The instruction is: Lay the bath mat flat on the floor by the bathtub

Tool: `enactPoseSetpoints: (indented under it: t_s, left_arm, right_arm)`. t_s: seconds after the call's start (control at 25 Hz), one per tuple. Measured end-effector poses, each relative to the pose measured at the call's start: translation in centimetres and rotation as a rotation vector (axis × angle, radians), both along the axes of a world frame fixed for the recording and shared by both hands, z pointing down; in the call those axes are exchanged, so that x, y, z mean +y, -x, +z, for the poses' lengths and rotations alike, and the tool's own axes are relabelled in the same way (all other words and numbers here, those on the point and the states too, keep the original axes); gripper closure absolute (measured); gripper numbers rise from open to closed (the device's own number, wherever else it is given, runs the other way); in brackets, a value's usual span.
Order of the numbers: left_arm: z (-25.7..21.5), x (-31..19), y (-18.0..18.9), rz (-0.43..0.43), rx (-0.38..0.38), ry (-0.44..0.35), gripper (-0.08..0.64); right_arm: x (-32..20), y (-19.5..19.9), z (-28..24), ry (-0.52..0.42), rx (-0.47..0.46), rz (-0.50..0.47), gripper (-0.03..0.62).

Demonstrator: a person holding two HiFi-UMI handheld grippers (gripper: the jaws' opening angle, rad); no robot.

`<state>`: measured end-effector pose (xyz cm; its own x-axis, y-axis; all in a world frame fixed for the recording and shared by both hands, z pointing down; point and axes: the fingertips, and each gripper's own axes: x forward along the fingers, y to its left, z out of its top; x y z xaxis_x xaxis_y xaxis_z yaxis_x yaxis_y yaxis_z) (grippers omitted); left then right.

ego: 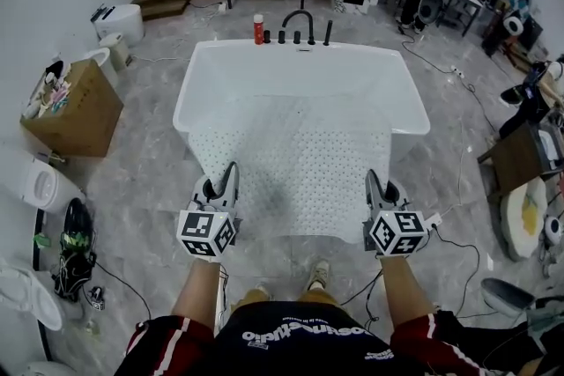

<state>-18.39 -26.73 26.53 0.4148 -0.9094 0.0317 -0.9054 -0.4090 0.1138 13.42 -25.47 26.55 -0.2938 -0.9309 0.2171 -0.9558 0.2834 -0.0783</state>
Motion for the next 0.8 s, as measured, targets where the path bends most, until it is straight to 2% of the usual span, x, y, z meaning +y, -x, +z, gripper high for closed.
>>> enactPoseSetpoints:
  t_s: [0.48,0.8]
  left_arm:
    - [5.3,-5.1,-7.1,-0.02,-0.065,0.07,0.524]
    - [10.1,-7.4,-9.5,-0.025,-0.073,0.059,0.525]
  right_arm:
    - [-4.7,-6.5,6.0,0.079,-0.026,0.002,0.544]
    - [-7.4,-9.9,11.8,0.105,-0.021,0.046,0.544]
